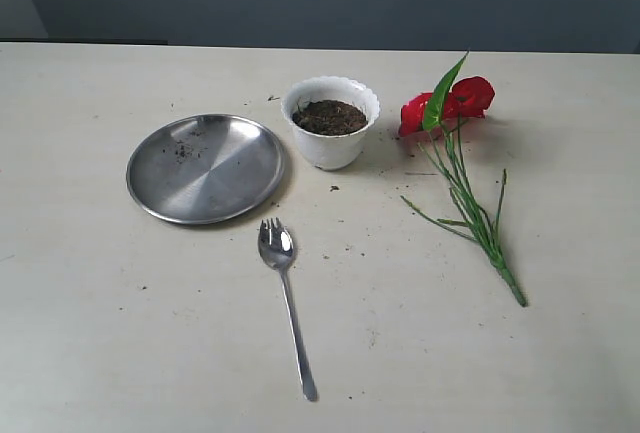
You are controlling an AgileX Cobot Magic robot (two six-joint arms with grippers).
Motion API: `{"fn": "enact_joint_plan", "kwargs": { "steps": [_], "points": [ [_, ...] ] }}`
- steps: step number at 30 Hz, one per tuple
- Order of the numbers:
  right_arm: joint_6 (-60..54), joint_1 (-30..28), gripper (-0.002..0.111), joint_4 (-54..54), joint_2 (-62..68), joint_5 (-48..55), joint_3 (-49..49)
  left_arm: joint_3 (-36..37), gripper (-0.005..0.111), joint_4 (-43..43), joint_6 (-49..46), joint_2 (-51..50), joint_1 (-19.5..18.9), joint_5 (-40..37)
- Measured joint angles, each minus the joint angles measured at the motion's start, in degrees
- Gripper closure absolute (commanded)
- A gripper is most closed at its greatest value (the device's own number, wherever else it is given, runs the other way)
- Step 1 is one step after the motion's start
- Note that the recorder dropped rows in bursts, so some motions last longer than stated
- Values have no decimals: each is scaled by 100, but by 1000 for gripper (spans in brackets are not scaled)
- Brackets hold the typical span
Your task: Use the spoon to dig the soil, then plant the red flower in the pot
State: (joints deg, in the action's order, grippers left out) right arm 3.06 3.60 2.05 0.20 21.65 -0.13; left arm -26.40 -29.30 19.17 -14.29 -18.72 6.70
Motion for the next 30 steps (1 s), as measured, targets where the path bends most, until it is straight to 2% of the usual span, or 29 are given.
{"fn": "enact_joint_plan", "kwargs": {
  "steps": [7, 19, 21, 24, 30],
  "points": [
    [0, 0, 108, 0, 0, 0, 0, -114, 106, 195, 335, -517, 244, 414],
    [0, 0, 108, 0, 0, 0, 0, -114, 106, 259, 416, -1048, 623, 394],
    [0, 0, 108, 0, 0, 0, 0, -114, 106, 689, 169, -1139, 696, 364],
    [0, 0, 108, 0, 0, 0, 0, -114, 106, 1612, -689, -1314, 848, 209],
    [0, 0, 108, 0, 0, 0, 0, -329, 106, 2992, -2237, -1751, 1243, -707]
  ]
}}
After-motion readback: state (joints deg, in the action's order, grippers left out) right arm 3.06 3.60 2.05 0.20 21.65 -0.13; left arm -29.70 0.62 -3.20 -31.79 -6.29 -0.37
